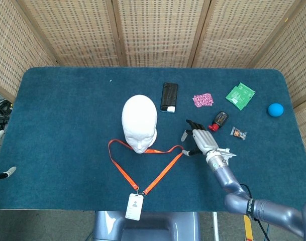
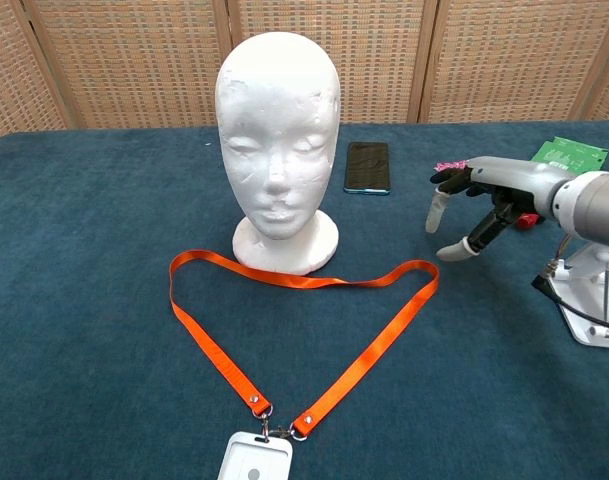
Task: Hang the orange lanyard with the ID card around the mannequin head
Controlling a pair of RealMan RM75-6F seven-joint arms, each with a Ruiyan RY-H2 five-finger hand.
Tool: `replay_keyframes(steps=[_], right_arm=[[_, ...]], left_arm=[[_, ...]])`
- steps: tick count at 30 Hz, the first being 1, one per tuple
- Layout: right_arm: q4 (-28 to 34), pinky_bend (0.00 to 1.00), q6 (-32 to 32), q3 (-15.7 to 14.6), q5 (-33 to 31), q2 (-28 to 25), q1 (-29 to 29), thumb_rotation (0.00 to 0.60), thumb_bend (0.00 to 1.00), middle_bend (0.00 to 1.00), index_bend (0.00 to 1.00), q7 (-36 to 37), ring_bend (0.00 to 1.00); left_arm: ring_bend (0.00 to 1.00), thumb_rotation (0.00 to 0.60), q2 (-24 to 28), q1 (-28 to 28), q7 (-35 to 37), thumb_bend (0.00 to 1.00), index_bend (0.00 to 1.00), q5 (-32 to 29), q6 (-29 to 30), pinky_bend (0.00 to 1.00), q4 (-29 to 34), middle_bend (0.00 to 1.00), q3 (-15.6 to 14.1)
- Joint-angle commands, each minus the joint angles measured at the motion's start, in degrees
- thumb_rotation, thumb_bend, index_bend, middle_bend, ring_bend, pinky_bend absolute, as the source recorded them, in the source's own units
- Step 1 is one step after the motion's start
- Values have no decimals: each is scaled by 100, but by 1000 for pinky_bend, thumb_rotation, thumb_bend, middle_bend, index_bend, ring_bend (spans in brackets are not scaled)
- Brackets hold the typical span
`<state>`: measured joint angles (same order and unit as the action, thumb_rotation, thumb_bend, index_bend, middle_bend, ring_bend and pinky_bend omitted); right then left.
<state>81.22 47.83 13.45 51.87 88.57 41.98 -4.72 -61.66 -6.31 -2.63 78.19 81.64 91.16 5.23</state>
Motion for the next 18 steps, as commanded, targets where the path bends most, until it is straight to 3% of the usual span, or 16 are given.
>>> replay_keyframes(steps=[1,18], right_arm=[[-206,0,-48,34,-209,210,151,600,432,0,489,-214,0],[-592,0,-88,-114,-705,553,421,600,481,0,511,-1011,0]], left_arm=[[0,600,-4,-4,-2,0,0,-15,-15,0,-5,0,2],[0,600,-52,-77,-61,0,0,-99,-144,0,-37,0,19]])
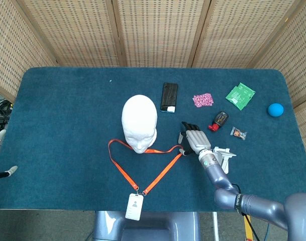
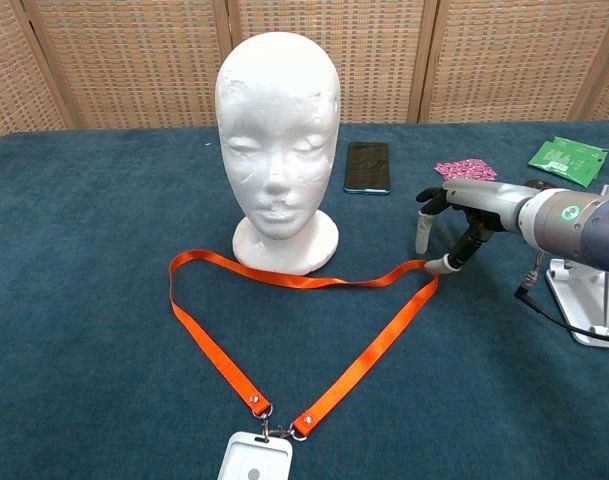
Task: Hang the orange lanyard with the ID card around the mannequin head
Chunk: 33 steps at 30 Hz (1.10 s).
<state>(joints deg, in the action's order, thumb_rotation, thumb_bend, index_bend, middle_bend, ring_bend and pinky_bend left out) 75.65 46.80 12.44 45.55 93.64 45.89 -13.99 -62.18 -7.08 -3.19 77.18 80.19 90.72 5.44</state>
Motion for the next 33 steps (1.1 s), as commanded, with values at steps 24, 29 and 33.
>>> replay_keyframes(steps=[24,29,33], right_arm=[[-284,0,70,-32,-500,356,247,600,537,0,566,-738,0],[-328,0,72,-39,-505,389,264,600,555,0,589,-791,0],[-351,0,61,-54,-549,403,285,600,570,0,589,-869,0]], left_arm=[[0,600,-13,-31,-2,0,0,-16,-47,0,-4,0,-11],[0,600,-15,-33,-6,0,0,-12,-45,0,-2,0,-13],[0,600,-8,-30,14,0,0,-6,-32,0,-4,0,-10]])
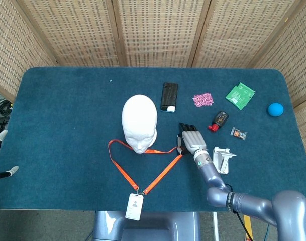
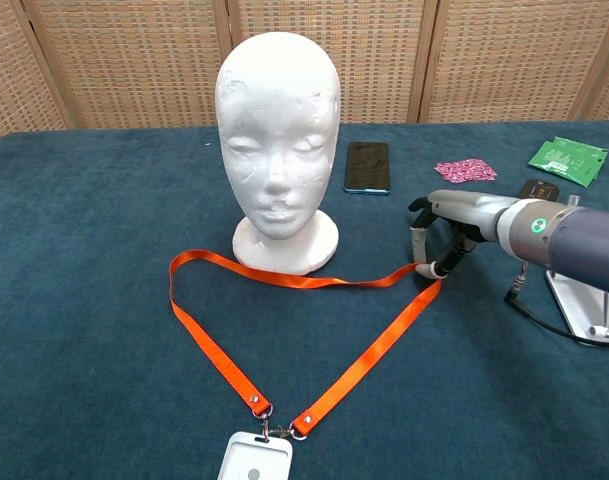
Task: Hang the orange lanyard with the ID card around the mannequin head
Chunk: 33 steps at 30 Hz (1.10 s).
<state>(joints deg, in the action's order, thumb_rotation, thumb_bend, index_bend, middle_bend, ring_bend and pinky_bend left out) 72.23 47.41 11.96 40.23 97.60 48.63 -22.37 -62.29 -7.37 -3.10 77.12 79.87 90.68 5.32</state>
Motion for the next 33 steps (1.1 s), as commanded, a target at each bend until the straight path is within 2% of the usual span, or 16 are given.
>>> replay_keyframes(steps=[1,6,18,21,26,30,33], right_arm=[[-8,0,4,-4,-24,10,14,600,577,0,595,-43,0],[16,0,82,-2,40,20,8,600,602,0,662,-67,0],[276,0,109,-134,618,-193,-193,600,609,2,696,241,0],[339,0,102,-145,797,-278,-235,600,610,2,697,355,0],[470,0,54,-131,948,-420,-275,600,610,2,703,496,0],[571,0,15,-146,1032,-521,-297,600,610,2,704,553,0],[628,0,-20,-153,1074,-565,-309,600,610,2,704,606,0]], left_arm=[[0,600,6,-1,8,0,0,-1,1,0,2,0,3],[0,600,10,2,36,0,0,3,-2,0,-12,0,-2],[0,600,-229,-335,212,0,0,312,-214,0,-264,0,71],[0,600,-439,-683,310,8,0,389,-603,0,-441,0,142],[0,600,-719,-1285,577,161,9,527,-1353,0,-671,0,196],[0,600,-1108,-1798,755,160,111,572,-1871,0,-1004,0,297],[0,600,-1460,-2082,675,158,179,575,-2050,0,-1378,0,370]])
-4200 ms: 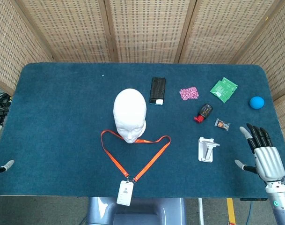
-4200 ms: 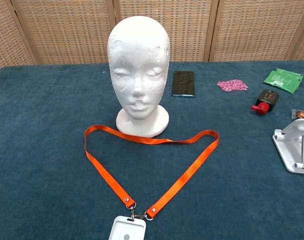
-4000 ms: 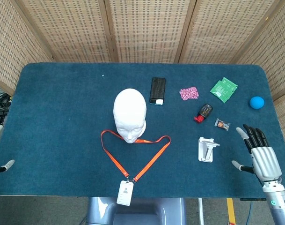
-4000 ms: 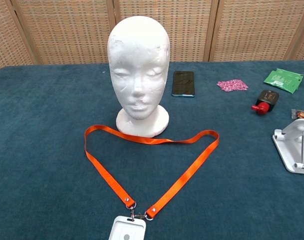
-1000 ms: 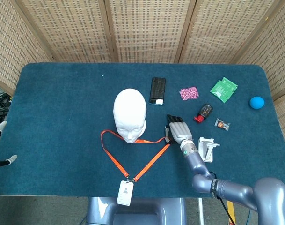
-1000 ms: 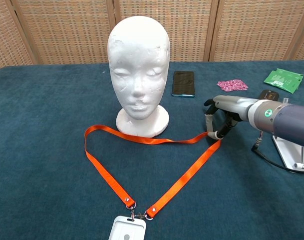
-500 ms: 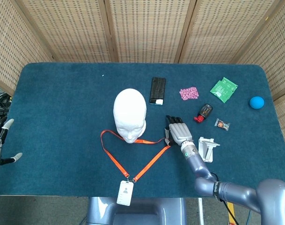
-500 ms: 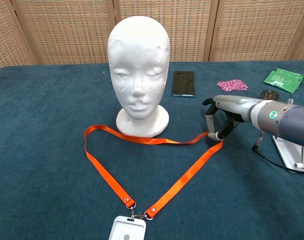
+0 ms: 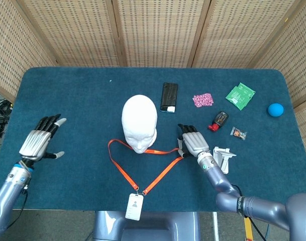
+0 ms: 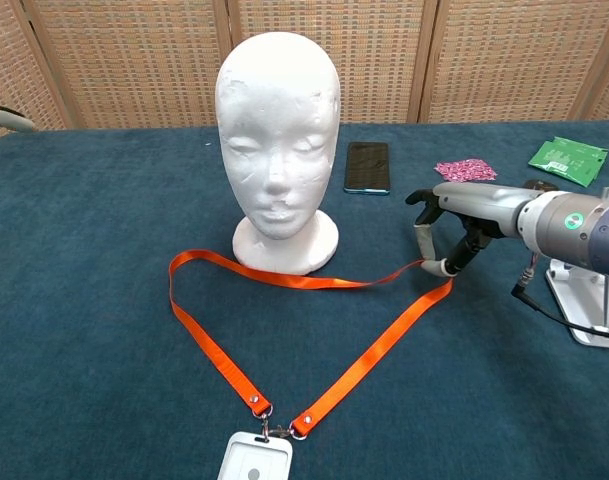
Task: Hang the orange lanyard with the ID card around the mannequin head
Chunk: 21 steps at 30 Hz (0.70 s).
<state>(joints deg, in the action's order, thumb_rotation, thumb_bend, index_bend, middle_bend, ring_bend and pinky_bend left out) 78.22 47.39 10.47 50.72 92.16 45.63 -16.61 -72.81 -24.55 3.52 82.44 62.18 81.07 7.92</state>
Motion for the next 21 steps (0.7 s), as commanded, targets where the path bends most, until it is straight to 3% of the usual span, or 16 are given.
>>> replay_keyframes(steps=[1,6,13,21], right_arm=[[56,0,-27,-1,49,-37,-14,600,610,2,704,63,0],[167,0,-58,-3,169,-107,-20,600,610,2,707,152,0],[227,0,-182,16,215,-179,18,600,612,2,709,259,0],[160,0,-311,18,260,-203,47,600,612,2,712,417,0]], left_arm=[[0,600,-556,-494,-25,158,195,47,-378,0,-558,0,132],[0,600,-1008,-951,-149,172,245,-59,-839,0,-963,0,180],[0,600,-1677,-1383,-35,290,334,-50,-1109,0,-1728,0,161],[0,600,-2317,-1801,107,307,398,-82,-1388,0,-2352,0,143]])
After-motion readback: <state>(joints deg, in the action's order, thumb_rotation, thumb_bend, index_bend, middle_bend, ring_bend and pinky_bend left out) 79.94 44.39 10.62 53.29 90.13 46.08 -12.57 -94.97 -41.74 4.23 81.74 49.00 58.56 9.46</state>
